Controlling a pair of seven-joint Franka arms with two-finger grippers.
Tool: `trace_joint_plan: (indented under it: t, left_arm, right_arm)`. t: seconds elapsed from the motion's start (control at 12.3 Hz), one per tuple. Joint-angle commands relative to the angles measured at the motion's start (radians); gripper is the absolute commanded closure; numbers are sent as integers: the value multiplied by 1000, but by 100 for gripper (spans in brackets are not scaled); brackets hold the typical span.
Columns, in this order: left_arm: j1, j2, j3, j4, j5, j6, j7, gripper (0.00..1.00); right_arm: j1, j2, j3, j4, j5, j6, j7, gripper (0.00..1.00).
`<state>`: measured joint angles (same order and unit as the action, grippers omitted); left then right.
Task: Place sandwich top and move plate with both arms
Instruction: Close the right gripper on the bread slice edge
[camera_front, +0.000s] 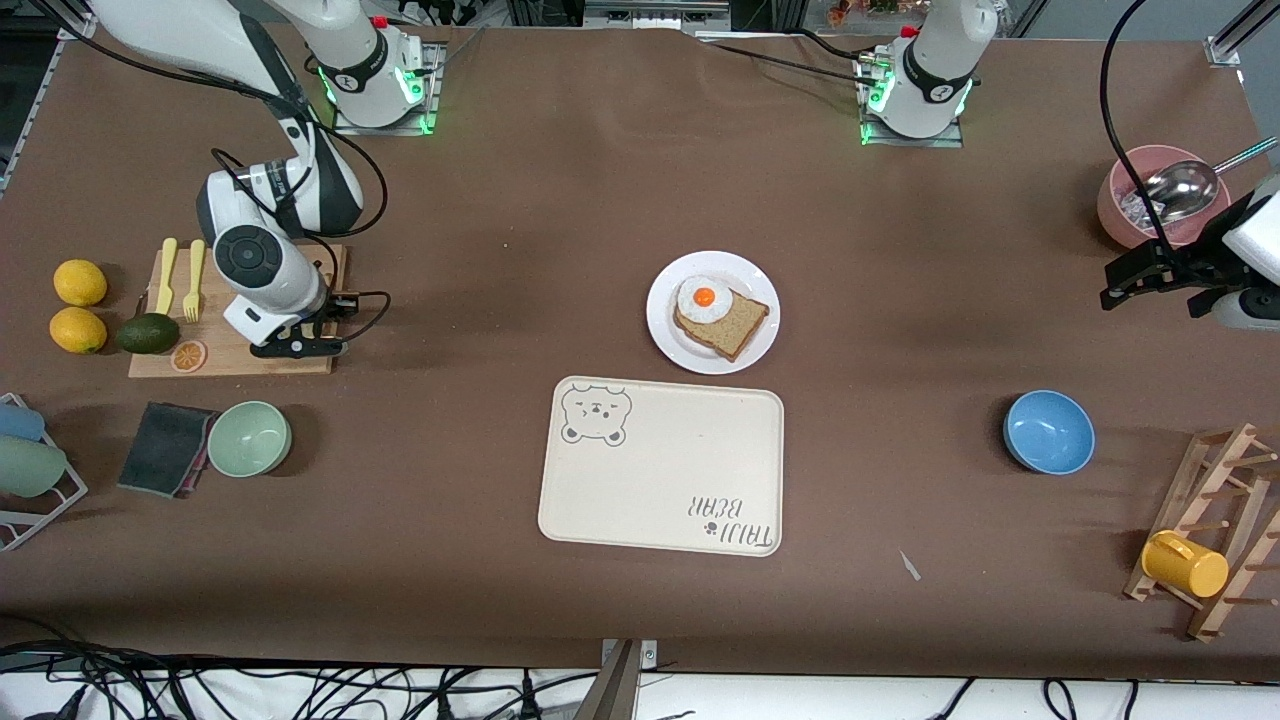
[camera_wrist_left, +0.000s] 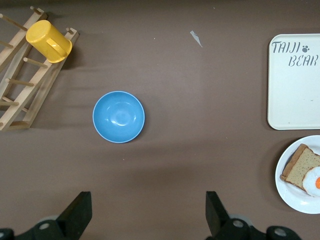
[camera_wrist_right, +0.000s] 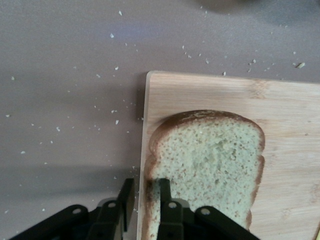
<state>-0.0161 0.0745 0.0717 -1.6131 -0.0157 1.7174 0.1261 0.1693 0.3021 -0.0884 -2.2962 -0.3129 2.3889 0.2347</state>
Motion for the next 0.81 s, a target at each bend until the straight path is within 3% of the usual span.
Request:
trace_joint_plan:
  t: [0.0,0.24,0.73]
  left_arm:
    - [-1,10,2,24,-10,-12,4,0]
    - [-1,10,2,24,-10,-12,4,0]
    - [-1,10,2,24,-10,-10,1,0]
  right_arm:
    - [-2,3,-4,-15,-23,33,23,81]
    - [-4,12,-7,-19,-23,44,23,100]
    - [-2,0,-5,-8,-23,39,31,100]
